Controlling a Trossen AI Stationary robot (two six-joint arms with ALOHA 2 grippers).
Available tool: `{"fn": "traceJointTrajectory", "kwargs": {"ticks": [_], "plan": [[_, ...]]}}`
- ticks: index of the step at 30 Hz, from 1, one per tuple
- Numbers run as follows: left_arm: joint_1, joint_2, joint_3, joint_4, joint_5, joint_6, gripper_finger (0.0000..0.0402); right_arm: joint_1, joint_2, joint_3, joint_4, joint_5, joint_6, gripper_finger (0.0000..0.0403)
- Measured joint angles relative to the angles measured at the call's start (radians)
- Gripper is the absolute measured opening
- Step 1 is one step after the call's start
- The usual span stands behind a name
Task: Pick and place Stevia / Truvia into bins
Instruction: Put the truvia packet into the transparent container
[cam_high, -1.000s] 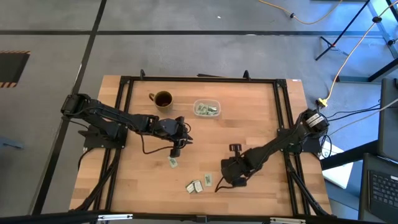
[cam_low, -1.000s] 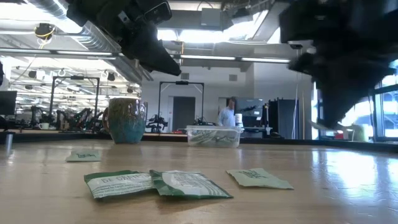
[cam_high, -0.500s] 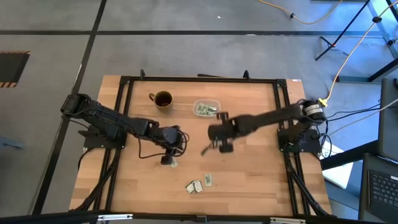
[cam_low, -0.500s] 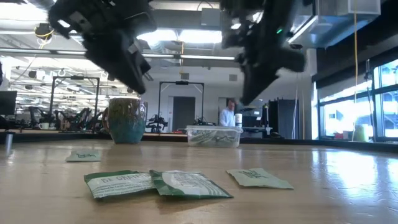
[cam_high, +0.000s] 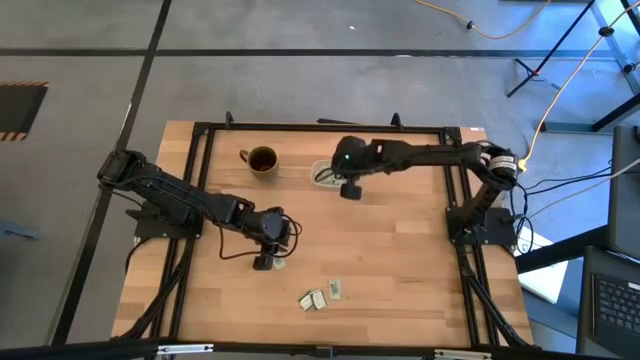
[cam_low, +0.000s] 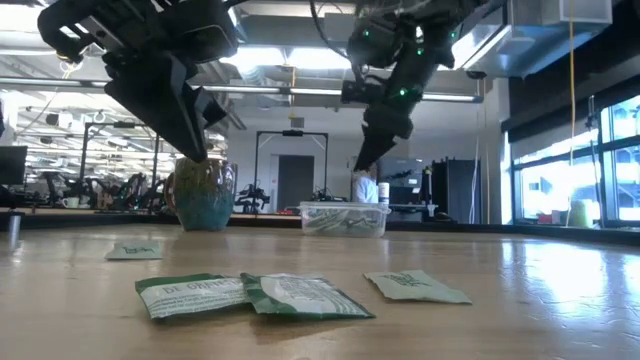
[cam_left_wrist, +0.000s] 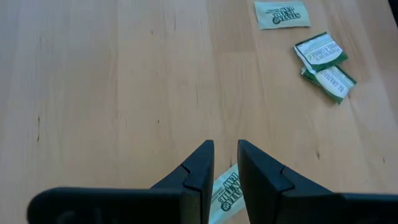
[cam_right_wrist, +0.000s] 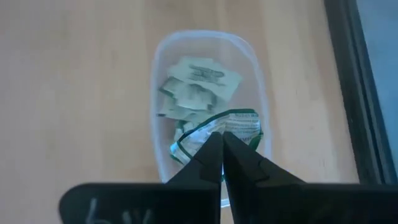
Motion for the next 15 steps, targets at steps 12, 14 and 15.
{"fn": "traceJointTrajectory", "kwargs": {"ticks": [12, 14, 15], "plan": [[0.000, 0.000, 0.000, 0.002, 0.000, -0.057, 0.0065, -0.061, 0.001, -0.118, 0.151, -0.080, 0.055, 0.0012], [0.000, 0.000, 0.000, 0.002, 0.000, -0.069, 0.0065, -0.061, 0.001, -0.137, 0.201, -0.080, 0.055, 0.0012], [0.000, 0.000, 0.000, 0.002, 0.000, -0.072, 0.0065, -0.061, 0.001, -0.149, 0.230, -0.081, 0.055, 0.0012]]}}
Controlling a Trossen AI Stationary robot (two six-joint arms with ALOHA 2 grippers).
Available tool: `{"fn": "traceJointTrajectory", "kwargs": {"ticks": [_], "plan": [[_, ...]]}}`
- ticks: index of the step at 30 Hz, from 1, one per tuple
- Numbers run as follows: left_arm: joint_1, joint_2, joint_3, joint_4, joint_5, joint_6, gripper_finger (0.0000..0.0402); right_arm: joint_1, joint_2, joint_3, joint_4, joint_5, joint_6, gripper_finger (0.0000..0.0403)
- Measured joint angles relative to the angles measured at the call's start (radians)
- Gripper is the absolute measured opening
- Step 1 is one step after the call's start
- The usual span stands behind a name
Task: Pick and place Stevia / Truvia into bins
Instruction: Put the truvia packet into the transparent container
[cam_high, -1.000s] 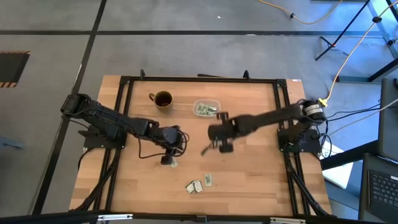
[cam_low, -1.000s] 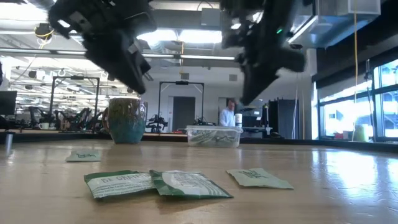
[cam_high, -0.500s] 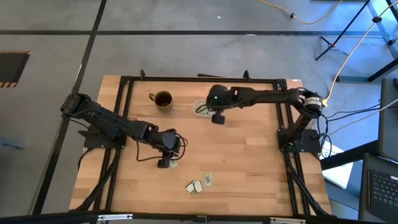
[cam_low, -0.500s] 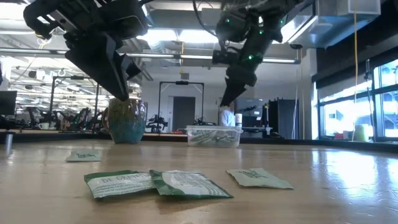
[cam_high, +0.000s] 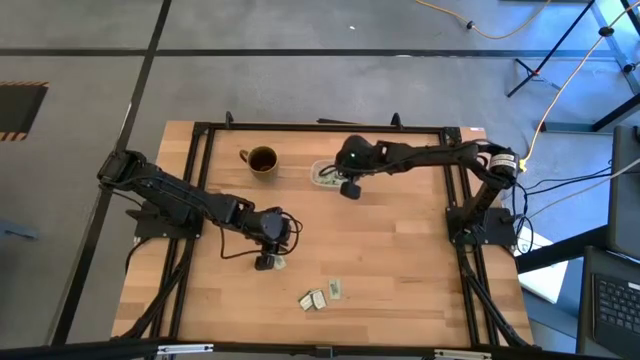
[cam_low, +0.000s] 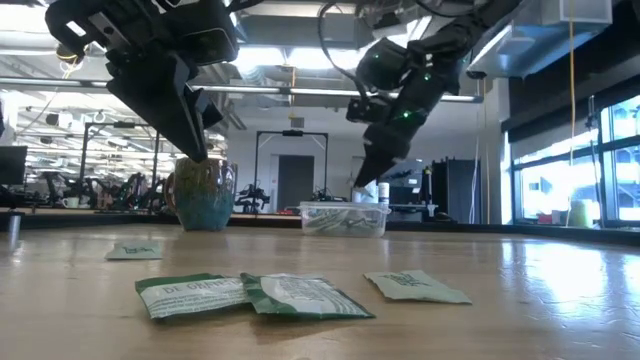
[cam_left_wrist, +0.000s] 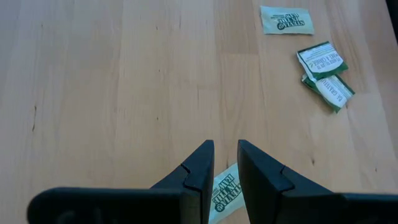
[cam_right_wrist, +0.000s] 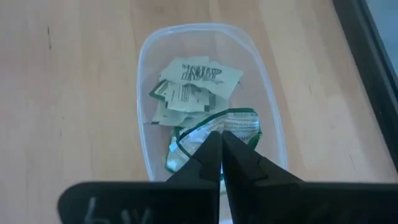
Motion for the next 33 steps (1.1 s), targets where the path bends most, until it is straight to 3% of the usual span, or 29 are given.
{"fn": "traceJointTrajectory", "kwargs": {"ticks": [4, 33], "plan": [[0.000, 0.000, 0.000, 0.000, 0.000, 0.000, 0.0065, 0.000, 0.000, -0.032, 0.060, 0.000, 0.000, 0.0012], [0.000, 0.000, 0.000, 0.000, 0.000, -0.026, 0.0065, 0.000, 0.000, -0.034, 0.030, 0.000, 0.052, 0.0015]]}}
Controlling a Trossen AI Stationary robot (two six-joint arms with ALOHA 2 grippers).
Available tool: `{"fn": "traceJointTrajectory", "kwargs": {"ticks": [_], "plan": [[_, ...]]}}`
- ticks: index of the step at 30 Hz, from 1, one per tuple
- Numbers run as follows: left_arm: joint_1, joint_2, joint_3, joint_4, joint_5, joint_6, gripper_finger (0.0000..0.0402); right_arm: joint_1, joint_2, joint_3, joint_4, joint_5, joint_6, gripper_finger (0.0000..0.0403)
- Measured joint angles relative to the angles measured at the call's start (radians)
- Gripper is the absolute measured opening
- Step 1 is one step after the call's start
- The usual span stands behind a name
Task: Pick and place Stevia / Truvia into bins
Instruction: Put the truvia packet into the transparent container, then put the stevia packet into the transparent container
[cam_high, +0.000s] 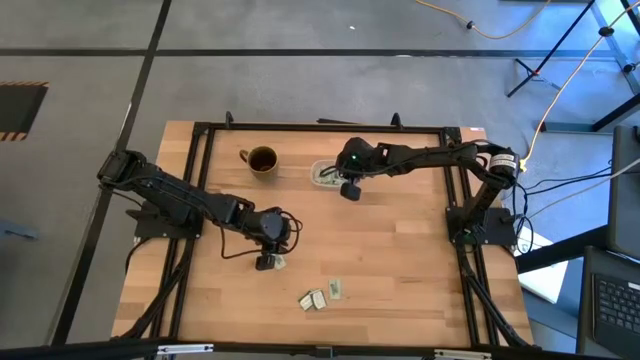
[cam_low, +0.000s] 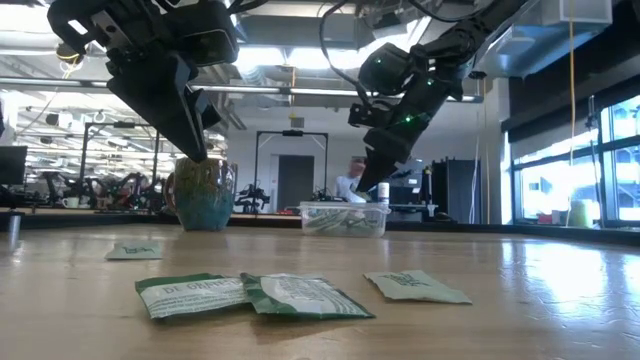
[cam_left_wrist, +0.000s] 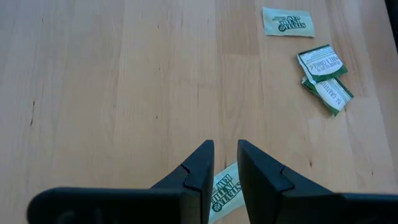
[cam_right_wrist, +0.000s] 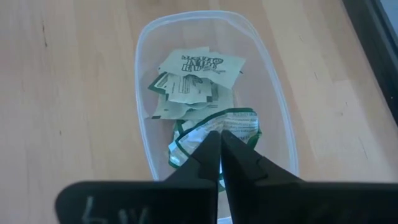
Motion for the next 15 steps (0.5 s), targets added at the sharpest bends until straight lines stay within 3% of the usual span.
{"fn": "traceJointTrajectory", "kwargs": {"ticks": [10, 15], "plan": [[0.000, 0.000, 0.000, -0.003, 0.000, 0.027, 0.0065, 0.000, -0.001, 0.000, -0.004, 0.000, 0.000, 0.0061], [-0.020, 0.000, 0.000, -0.063, 0.000, 0.063, 0.0065, 0.009, -0.056, 0.040, -0.131, 0.000, 0.041, 0.0064]]}}
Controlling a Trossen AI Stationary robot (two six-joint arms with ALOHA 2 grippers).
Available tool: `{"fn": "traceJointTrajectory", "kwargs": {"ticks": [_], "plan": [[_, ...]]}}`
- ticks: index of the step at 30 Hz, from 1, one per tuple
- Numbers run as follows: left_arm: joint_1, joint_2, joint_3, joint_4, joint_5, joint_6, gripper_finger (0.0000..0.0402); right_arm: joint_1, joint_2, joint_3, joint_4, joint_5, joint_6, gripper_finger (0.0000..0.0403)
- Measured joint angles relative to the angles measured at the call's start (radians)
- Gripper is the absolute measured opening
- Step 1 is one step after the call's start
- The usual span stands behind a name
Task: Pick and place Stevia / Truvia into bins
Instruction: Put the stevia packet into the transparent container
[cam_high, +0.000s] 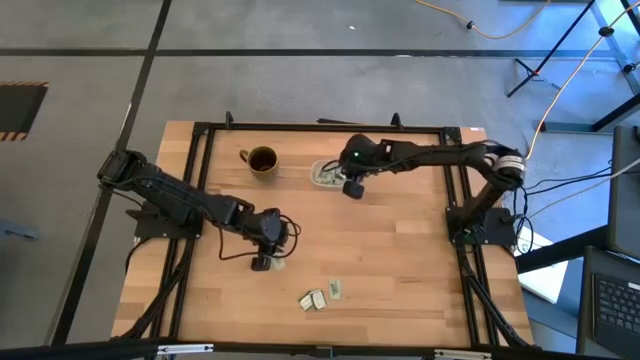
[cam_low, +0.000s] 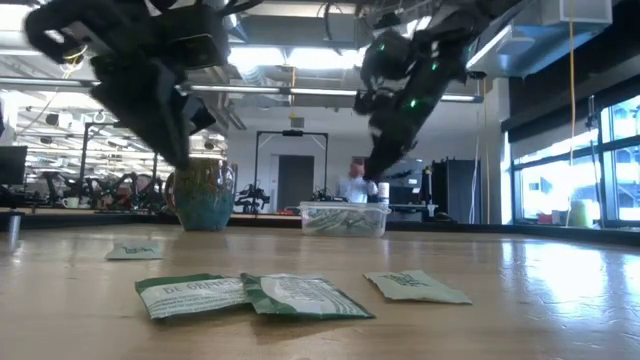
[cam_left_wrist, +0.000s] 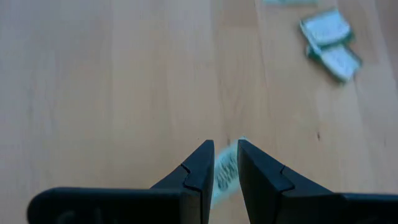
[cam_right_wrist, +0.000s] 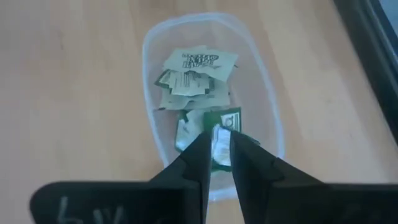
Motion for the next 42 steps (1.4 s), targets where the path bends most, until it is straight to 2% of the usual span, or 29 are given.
{"fn": "traceJointTrajectory", "kwargs": {"ticks": [9, 16, 24, 33, 42], "plan": [[-0.088, 0.006, 0.001, -0.041, -0.056, 0.001, 0.0051, 0.094, -0.165, -0.070, -0.078, -0.003, 0.110, 0.0064], [-0.112, 0.101, 0.001, -0.001, -0.073, 0.019, 0.0035, 0.135, -0.249, -0.178, 0.024, -0.002, 0.146, 0.0064], [-0.114, 0.196, 0.001, 0.031, -0.106, 0.046, 0.0039, 0.134, -0.258, -0.194, 0.034, 0.000, 0.168, 0.0064], [-0.117, 0.225, 0.002, 0.035, -0.097, 0.046, 0.0062, 0.134, -0.258, -0.194, 0.033, 0.000, 0.168, 0.0065], [-0.116, 0.226, 0.002, 0.025, -0.102, 0.046, 0.0020, 0.134, -0.258, -0.194, 0.032, 0.000, 0.167, 0.0065]]}}
